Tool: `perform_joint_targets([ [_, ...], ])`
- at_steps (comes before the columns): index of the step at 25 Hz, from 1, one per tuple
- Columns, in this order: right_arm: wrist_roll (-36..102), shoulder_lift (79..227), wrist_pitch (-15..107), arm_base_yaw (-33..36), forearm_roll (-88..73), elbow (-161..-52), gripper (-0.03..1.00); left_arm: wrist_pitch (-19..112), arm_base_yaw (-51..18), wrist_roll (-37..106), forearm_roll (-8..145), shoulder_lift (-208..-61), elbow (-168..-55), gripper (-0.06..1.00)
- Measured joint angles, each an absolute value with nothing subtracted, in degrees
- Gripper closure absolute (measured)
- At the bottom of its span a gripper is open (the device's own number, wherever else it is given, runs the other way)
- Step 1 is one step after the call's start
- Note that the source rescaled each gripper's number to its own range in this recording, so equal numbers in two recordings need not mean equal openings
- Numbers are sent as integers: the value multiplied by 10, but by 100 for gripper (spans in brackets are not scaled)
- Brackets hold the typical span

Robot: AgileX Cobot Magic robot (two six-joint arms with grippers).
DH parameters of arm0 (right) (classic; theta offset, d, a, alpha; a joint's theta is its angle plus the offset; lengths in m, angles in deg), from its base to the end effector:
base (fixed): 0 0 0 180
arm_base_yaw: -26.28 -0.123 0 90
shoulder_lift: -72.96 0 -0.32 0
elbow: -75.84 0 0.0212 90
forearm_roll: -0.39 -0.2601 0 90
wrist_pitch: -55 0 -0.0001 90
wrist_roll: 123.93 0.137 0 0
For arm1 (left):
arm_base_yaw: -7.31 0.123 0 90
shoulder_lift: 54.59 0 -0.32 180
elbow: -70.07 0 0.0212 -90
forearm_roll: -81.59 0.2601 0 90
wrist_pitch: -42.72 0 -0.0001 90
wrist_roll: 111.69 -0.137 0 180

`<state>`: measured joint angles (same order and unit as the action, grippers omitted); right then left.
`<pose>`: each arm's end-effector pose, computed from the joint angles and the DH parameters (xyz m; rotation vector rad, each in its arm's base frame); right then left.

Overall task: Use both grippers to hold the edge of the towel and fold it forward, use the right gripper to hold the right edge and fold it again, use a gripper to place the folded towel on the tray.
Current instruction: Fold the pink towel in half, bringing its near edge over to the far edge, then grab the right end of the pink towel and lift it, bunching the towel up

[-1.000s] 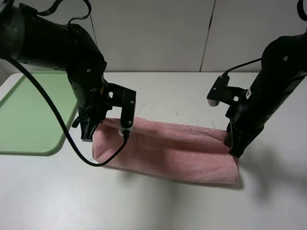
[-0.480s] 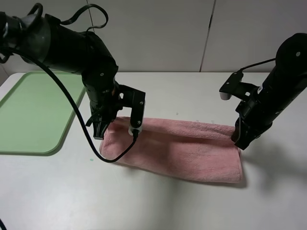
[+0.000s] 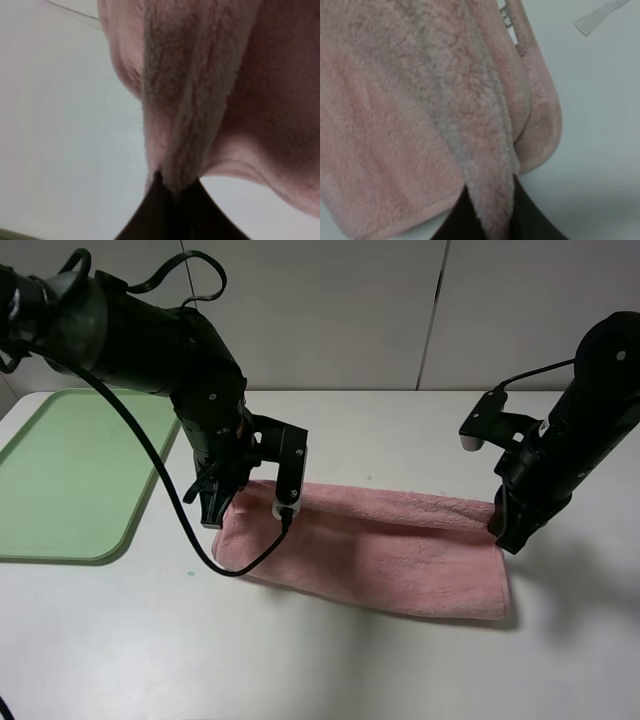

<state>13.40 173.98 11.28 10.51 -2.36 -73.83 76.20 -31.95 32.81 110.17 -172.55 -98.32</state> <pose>0.2703 0.0811 0.1448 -1.4443 2.6861 0.0209 0.3402 -0.2313 0.1323 2.0930 1.8699 0.4608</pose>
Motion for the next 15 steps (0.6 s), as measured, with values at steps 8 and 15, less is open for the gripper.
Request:
perform_joint_targets([
  [8,151,1740,144,107,4,-738,7,758,-315,330,1117,-1726,-983,22],
  [15,162,1740,157,107,10,-738,-3,704,-315,331,1117,-1726,-983,-4],
])
